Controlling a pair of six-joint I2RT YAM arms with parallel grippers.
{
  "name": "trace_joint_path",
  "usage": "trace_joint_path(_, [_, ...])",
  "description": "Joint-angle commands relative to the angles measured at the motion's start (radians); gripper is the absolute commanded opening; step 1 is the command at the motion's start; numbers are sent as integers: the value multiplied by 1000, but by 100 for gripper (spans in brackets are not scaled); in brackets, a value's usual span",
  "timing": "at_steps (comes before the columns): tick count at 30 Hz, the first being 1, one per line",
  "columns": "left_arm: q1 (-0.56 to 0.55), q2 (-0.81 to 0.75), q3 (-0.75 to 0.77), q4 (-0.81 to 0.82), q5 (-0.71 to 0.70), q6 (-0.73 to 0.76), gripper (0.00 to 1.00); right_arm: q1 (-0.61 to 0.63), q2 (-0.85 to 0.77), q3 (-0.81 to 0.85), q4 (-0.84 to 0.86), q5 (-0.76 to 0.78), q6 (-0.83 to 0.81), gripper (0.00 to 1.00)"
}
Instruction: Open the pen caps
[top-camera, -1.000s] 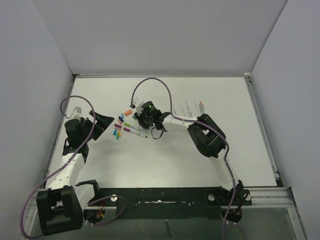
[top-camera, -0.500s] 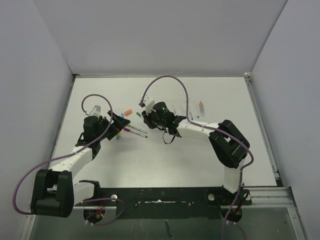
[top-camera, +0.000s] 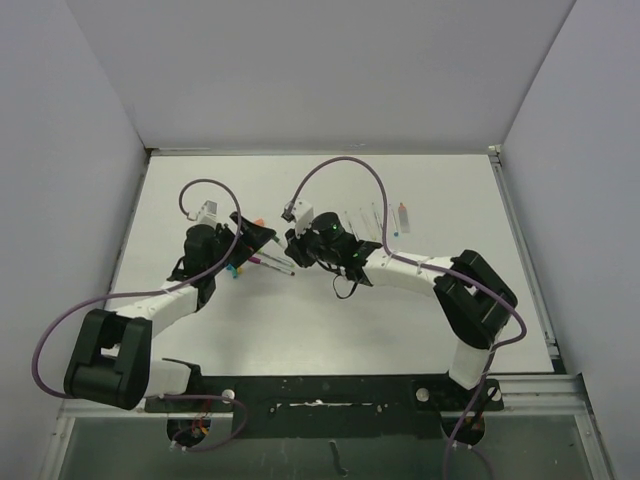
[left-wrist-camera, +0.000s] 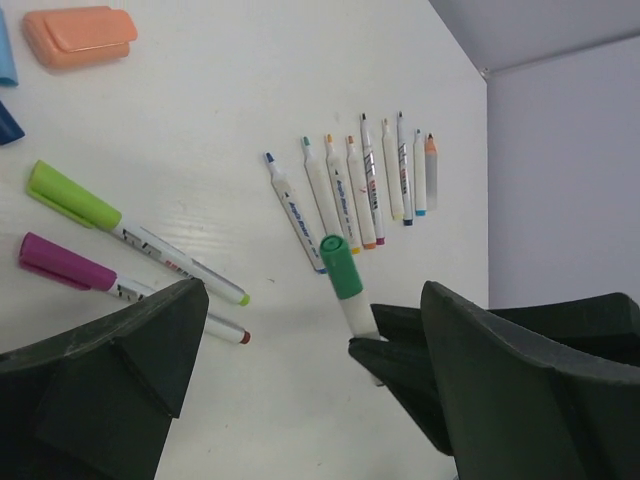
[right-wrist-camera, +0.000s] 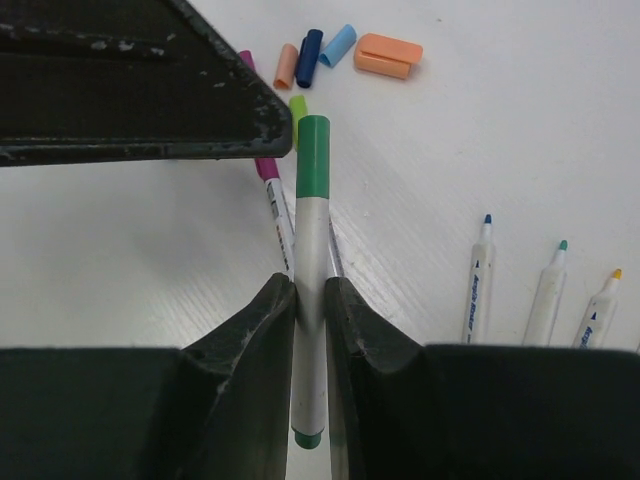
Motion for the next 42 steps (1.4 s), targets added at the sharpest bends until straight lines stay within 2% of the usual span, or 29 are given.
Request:
trace_joint_path(1, [-24,29,61,112,-31,-15,87,18,-63,-10,73,-24,18,0])
trace_joint_path(8, [-47,78,61,166,-23,-30,77,27,-74,-13,86,-34,25,0])
trace_joint_path(14, [-54,90,55,196,-21,-38,63,29,-74,-10,90,-41,25,0])
trace_joint_path(27, [-54,82,43,215,-11,-49,21,29,-64,-5,92,-44,25,0])
trace_joint_path(30, [-55,82,41,217,-7,-49,4,29,-61,-4,93,-44,25,0])
trace_joint_path(32, [-55,82,40,216,-4,-49,0,29,-63,-2,91,-43,25,1])
trace_joint_path(35, [-55,81,39,214,2,-53,0,29,-64,0,82,-42,21,31])
trace_joint_path(37, [-56,80,39,217,6,-57,0,29,-62,2,77,-40,19,43])
trace_joint_path(42, [-73,77,46,218,6,-59,0,29,-50,15,71,-39,16,46])
